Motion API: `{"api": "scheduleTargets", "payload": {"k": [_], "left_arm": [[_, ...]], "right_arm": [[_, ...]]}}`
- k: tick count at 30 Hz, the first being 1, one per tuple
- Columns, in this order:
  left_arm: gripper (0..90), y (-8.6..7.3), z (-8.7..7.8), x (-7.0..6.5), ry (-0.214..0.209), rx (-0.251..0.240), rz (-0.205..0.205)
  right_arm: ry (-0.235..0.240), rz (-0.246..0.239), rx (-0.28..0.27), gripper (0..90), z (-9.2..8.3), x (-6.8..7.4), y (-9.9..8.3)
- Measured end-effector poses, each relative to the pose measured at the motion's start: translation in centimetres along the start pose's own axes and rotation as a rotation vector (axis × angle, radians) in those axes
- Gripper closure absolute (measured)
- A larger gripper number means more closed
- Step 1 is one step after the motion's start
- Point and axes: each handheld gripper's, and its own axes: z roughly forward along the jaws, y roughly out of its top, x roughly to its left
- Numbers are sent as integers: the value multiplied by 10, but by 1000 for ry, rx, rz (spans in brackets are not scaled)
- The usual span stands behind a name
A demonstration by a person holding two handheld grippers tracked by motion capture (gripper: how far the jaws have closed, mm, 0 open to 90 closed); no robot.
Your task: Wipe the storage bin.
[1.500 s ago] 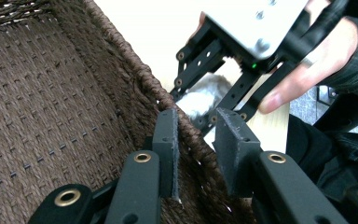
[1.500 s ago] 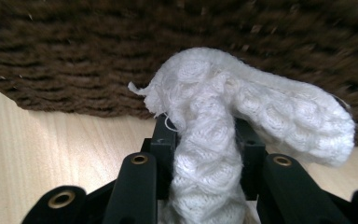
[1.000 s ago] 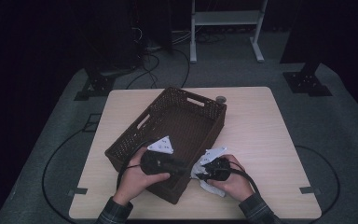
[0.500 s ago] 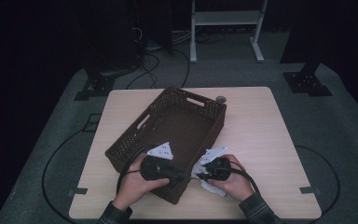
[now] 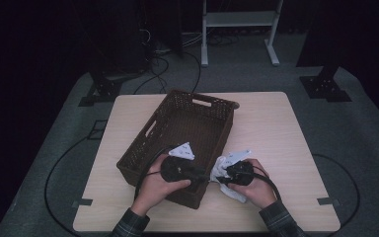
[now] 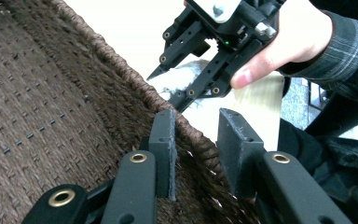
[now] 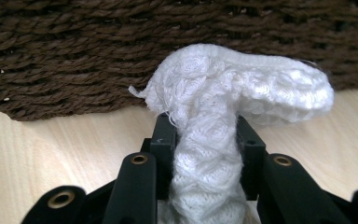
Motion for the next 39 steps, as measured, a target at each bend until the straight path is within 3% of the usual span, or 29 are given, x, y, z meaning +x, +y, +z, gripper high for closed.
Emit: {"api": "scheduleTargets", "payload": {"k": [5,11,25,39], "left_arm": [[665,-2,0,1,-9,-18,-8],[663,-2,0,1,-6,-20,-3],[658,-2,1,1,-3,-19,3],[659,-3,1,0,-4,-22,-10]], "right_arm": [[7,1,17,669,0,-2,-4],[29,-29,47,668,12,7,-4],[38,-52,-92,670,-22,14,13],[40,-56,-173,669,-48,15,20]]}}
